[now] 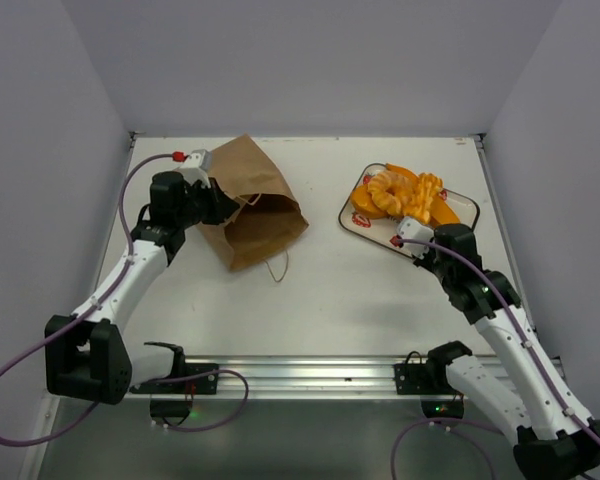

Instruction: Take the fake bread out of the paper bag

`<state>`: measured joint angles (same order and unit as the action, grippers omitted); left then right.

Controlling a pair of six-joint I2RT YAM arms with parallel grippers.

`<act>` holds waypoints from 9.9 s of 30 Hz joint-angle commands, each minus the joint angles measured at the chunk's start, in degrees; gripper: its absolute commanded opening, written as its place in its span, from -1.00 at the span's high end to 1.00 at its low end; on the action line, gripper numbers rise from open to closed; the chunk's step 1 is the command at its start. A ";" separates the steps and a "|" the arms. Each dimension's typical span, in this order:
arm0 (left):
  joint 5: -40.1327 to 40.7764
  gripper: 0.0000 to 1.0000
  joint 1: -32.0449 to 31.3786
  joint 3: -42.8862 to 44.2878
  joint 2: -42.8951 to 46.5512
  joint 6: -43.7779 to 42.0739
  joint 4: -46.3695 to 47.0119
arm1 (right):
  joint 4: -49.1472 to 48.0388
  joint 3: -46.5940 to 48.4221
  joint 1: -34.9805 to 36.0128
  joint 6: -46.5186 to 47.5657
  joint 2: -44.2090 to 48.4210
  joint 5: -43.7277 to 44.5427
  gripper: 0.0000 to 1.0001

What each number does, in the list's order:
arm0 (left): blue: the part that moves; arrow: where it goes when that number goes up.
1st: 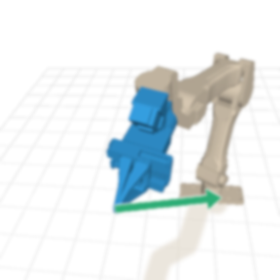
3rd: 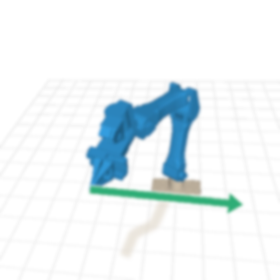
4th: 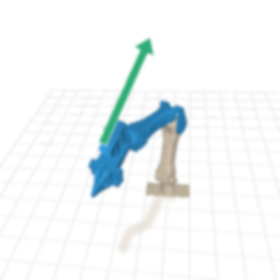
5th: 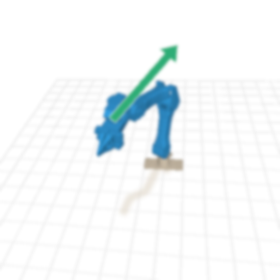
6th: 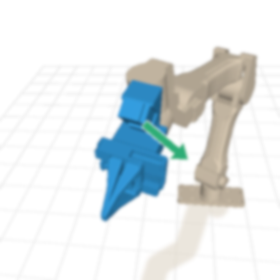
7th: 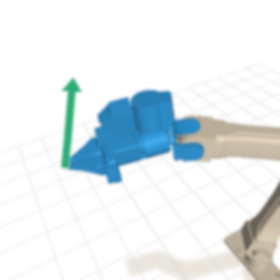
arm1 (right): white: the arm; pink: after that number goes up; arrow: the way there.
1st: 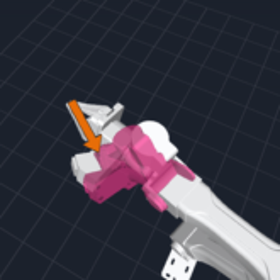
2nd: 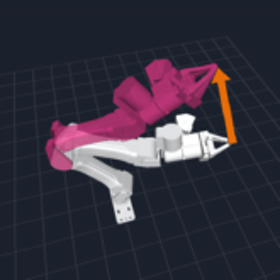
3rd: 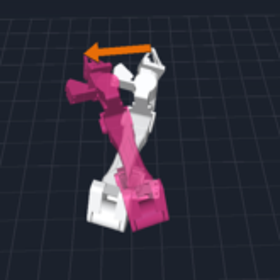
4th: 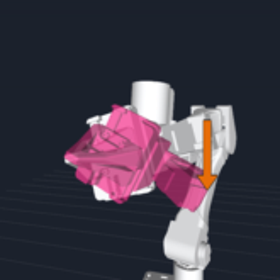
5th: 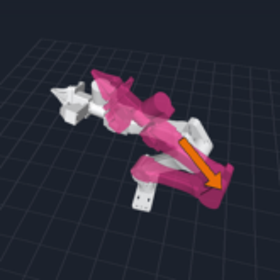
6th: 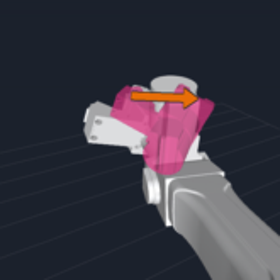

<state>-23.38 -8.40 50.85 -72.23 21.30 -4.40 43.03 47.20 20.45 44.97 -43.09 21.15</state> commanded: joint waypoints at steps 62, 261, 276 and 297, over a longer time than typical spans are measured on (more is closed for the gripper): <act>-9.23 0.88 0.32 -4.80 9.65 -0.47 4.49 | 10.06 14.76 -1.03 -1.82 -11.22 -47.15 0.21; -0.79 0.85 -4.25 -8.40 12.37 -8.38 3.35 | 4.00 11.33 -7.97 -9.64 -4.81 -11.04 0.13; -7.21 0.85 -4.25 -7.79 10.79 -7.77 5.73 | 6.01 15.11 -7.88 -9.55 -4.90 -34.02 0.18; -7.92 0.85 -4.25 -2.25 19.84 -8.03 -4.91 | 2.07 12.57 10.13 -7.78 -7.18 -57.44 0.23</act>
<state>-32.10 -13.13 45.60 -54.65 13.85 -7.99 49.19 59.86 28.82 37.58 -50.26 -32.73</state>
